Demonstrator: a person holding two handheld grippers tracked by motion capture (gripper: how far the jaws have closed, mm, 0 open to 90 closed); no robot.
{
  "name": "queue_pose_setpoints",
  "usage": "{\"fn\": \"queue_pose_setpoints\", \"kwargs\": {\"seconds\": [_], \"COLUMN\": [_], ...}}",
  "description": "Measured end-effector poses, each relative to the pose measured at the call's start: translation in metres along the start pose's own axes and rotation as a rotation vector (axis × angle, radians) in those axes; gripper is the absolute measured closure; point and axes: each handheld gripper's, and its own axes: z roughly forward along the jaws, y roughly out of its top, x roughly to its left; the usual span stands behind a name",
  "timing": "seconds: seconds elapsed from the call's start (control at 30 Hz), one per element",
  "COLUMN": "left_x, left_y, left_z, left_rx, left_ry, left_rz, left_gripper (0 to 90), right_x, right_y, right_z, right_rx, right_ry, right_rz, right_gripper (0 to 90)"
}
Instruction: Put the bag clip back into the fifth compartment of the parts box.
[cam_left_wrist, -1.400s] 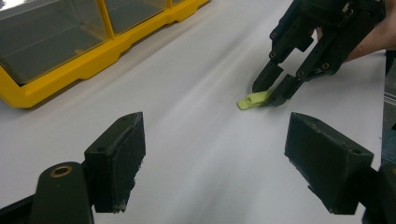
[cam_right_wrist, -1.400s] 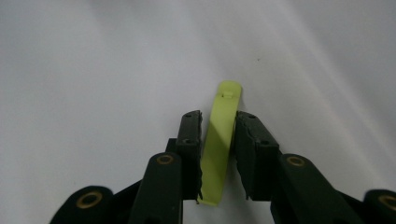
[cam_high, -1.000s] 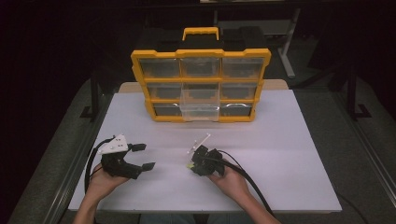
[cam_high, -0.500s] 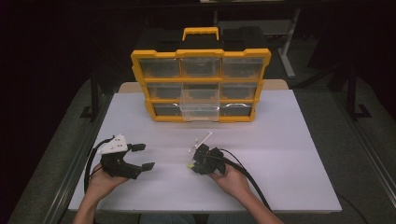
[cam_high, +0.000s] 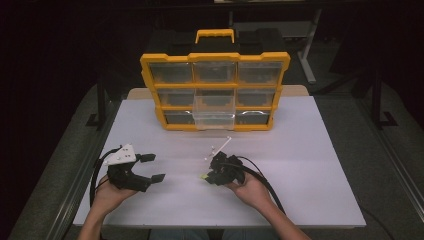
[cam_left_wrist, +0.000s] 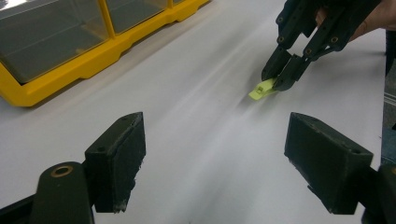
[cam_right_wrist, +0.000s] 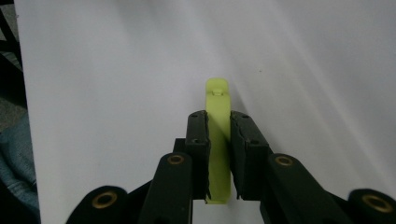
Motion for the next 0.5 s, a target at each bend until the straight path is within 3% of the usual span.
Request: {"fn": "queue_pose_setpoints", "kwargs": {"seconds": [0.33, 0.5], "left_x": [0.0, 0.0], "left_y": [0.0, 0.0], "left_z": [-0.001, 0.0], "left_rx": [-0.002, 0.0], "left_ry": [0.0, -0.002], "left_rz": [0.0, -0.002], "left_gripper": [20.9, 20.8], "right_x": [-0.006, -0.012], "right_y": [0.008, 0.012], "right_z": [-0.015, -0.025], "right_rx": [-0.026, -0.034], "right_ry": [0.039, 0.061], "right_rz": [-0.054, -0.058], "right_gripper": [76.9, 76.8]}}
